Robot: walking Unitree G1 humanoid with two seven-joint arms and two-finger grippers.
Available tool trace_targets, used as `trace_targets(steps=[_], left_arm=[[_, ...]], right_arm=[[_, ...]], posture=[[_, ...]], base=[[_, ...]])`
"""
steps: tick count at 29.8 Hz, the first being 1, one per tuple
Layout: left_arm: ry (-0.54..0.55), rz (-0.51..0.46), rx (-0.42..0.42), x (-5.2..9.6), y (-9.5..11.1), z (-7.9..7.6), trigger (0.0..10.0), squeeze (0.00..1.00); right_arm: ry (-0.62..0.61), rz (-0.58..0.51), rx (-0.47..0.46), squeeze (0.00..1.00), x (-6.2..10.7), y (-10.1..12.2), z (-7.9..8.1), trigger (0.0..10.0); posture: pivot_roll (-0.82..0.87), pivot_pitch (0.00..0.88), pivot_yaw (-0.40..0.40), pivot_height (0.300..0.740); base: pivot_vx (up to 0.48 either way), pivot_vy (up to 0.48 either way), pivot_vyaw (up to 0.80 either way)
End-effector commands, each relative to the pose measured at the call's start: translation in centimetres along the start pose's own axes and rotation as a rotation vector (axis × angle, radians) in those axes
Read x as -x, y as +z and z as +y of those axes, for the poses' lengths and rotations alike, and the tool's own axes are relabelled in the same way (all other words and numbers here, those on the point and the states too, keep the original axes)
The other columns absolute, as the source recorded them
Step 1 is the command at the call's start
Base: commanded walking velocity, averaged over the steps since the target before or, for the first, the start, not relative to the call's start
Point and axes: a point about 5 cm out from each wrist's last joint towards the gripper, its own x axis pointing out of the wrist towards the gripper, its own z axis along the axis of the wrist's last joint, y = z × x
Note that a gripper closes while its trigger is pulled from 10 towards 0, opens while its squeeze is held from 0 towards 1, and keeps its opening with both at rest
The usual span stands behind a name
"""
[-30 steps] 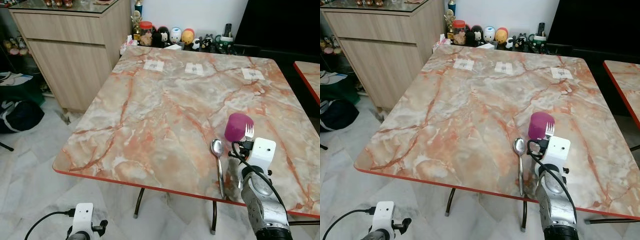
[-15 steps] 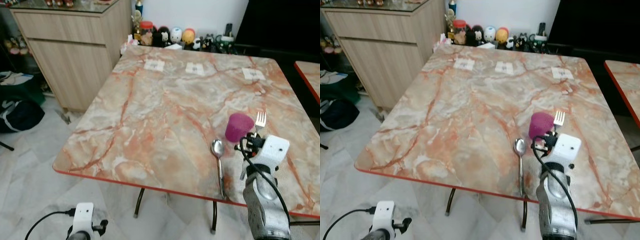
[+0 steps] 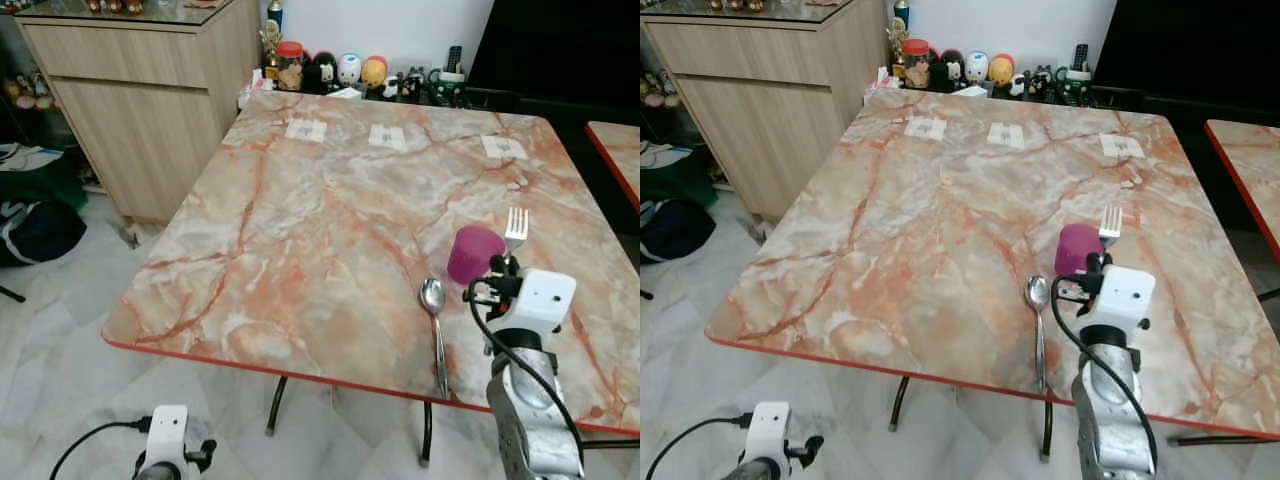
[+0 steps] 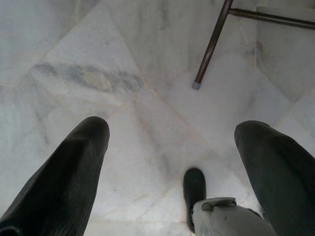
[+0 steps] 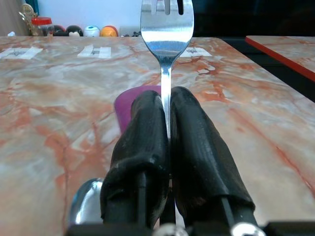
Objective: Setting the table
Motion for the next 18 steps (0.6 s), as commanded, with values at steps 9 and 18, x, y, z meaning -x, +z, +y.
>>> trace_targets(steps=[9,18], left_arm=[[-0.009,0.008,-0.011,0.08,-0.4,-0.32,10.0,0.0],[-0.009,0.008,-0.012,0.08,-0.4,-0.32,10.0,0.0]], right_arm=[[-0.024,-0.034,0.003,0.0,0.01,0.5,-0.49,10.0],[-0.026,-0.034,0.005,0.0,0.03,0.49,-0.47,10.0]], posture=[[0.1,0.022,-0.052,0.74],[0.1,0.022,-0.052,0.74]], base=[[0.0,-0.456,0.0],[0.0,-0.454,0.0]])
